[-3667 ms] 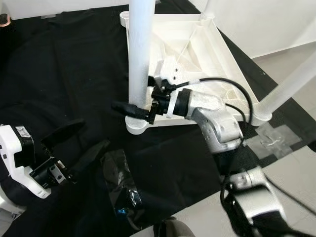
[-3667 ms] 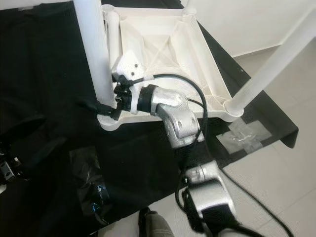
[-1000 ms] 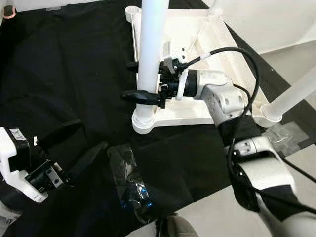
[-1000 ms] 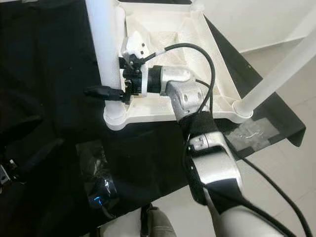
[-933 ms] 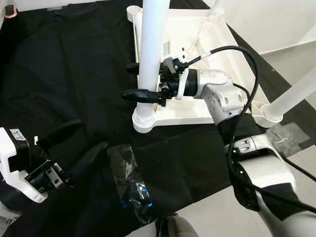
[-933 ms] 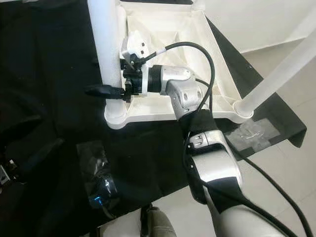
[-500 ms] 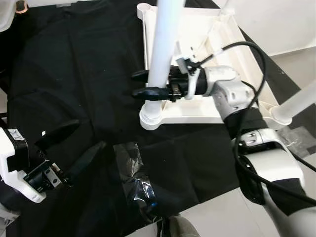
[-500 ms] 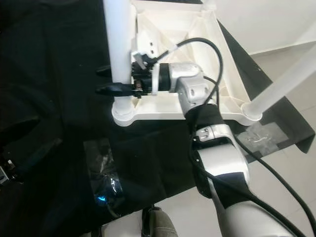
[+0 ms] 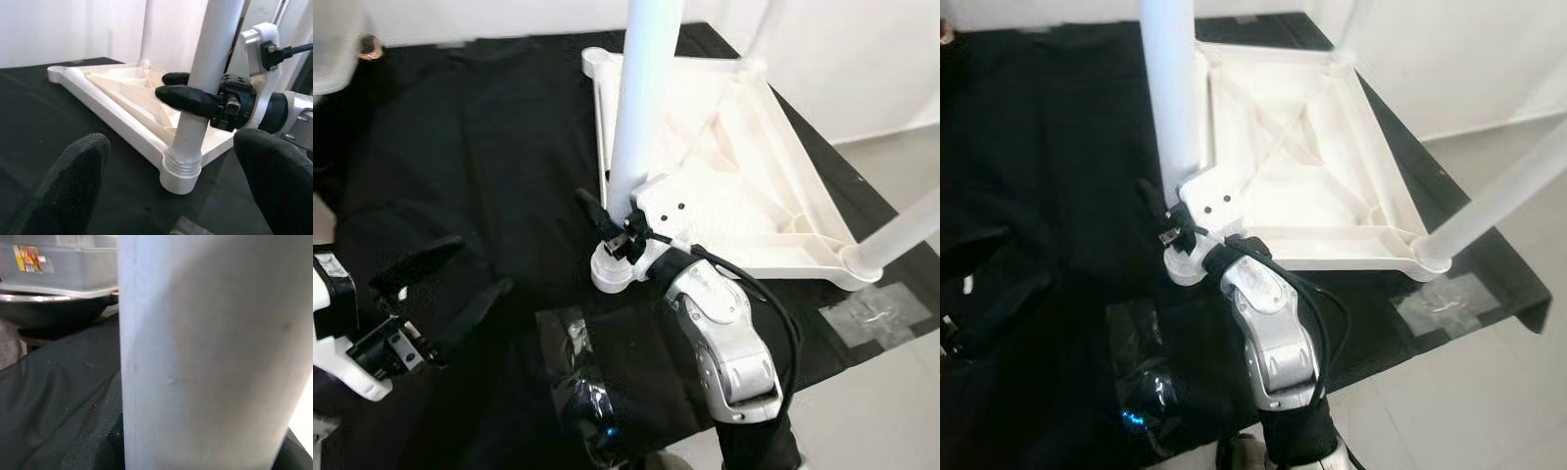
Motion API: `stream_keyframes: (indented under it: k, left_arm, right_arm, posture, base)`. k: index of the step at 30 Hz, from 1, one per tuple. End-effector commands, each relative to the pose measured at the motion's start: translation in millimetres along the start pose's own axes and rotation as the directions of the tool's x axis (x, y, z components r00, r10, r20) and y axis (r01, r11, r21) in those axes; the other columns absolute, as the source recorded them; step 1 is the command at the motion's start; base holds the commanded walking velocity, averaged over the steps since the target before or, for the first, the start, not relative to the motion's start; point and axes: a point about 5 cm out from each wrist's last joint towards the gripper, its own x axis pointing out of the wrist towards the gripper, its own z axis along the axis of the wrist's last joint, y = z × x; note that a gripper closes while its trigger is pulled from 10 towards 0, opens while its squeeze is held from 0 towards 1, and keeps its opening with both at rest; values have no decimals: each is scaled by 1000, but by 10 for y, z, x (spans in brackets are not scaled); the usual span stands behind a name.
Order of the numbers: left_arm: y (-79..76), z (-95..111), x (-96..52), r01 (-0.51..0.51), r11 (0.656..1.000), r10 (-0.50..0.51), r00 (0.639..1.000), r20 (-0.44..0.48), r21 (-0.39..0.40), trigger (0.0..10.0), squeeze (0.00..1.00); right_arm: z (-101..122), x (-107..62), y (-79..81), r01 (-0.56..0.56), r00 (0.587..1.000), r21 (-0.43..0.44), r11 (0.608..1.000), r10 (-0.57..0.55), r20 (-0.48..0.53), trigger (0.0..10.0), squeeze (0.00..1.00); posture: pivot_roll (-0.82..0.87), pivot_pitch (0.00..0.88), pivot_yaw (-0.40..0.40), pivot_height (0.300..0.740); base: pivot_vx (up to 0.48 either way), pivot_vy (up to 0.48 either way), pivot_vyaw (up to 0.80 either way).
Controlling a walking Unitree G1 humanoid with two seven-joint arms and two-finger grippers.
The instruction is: Building children table
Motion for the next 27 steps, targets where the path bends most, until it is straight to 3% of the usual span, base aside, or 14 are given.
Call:
stream_keyframes:
  k: [1,7,8,12,15,18,19,20,21,22,23,25,27]
  left_arm:
    - [-32,-6,8,30,1000,-30,1000,2,1,10000,0]
    - [-44,-17,2,38,999,-38,999,-8,4,10000,0]
    - [-84,-33,-31,46,999,-46,998,-34,1,10000,0]
    - [-111,-34,-61,50,999,-50,998,-50,0,10000,0]
    - [-131,-23,-95,48,999,-48,997,-62,4,10000,0]
    - [-137,-19,-106,47,999,-47,997,-64,5,10000,0]
    - [-163,-15,-133,44,999,-43,997,-71,5,10000,0]
    - [-181,-12,-151,41,999,-41,996,-76,5,10000,0]
    - [-181,-12,-151,41,999,-41,996,-76,5,10000,0]
    - [-206,-11,-178,37,999,-36,996,-85,5,10000,0]
    - [-206,-11,-178,37,999,-36,996,-85,5,10000,0]
    - [-249,-5,-221,26,1000,-26,995,-97,4,10000,0]
    - [-273,1,-243,18,1000,-18,995,-100,3,10000,0]
  right_arm:
    - [-570,53,69,22,943,30,999,-10,-332,10000,0]
    - [-449,110,17,-2,955,43,999,14,-296,10000,0]
    - [-196,199,-107,-65,975,119,991,89,-203,10000,1000]
    - [31,276,-203,-182,975,140,973,197,-100,10000,1000]
    - [242,315,-411,-383,923,56,922,384,-26,10000,1000]
    - [289,302,-471,-455,890,28,890,455,-25,10000,1000]
    - [306,302,-598,-533,845,-2,846,533,-44,10000,0]
    - [321,297,-693,-578,815,-20,816,576,-59,10000,0]
    - [321,297,-693,-578,815,-20,816,576,-59,10000,0]
    - [341,283,-763,-650,759,-18,760,648,-68,10000,0]
    - [341,283,-763,-650,759,-18,760,648,-68,10000,0]
    - [390,326,-823,-732,680,1,681,731,-57,10000,0]
    - [424,368,-835,-750,661,6,662,749,-43,10000,0]
  posture:
    - [152,296,-110,740]
    - [151,294,-113,740]
    - [154,298,-119,740]
    - [155,301,-123,740]
    - [157,308,-131,740]
    - [157,311,-133,740]
    - [163,322,-147,740]
    - [163,322,-147,740]
    - [163,322,-147,740]
    - [164,323,-151,740]
    - [164,323,-151,740]
    - [174,330,-157,740]
    - [190,336,-167,740]
  base:
    - [0,0,0]
    - [0,0,0]
    - [0,0,0]
    - [0,0,0]
    - [0,0,0]
    - [0,0,0]
    - [0,0,0]
    - [0,0,0]
    - [0,0,0]
    - [0,0,0]
    - [0,0,0]
    - [0,0,0]
    - [0,0,0]
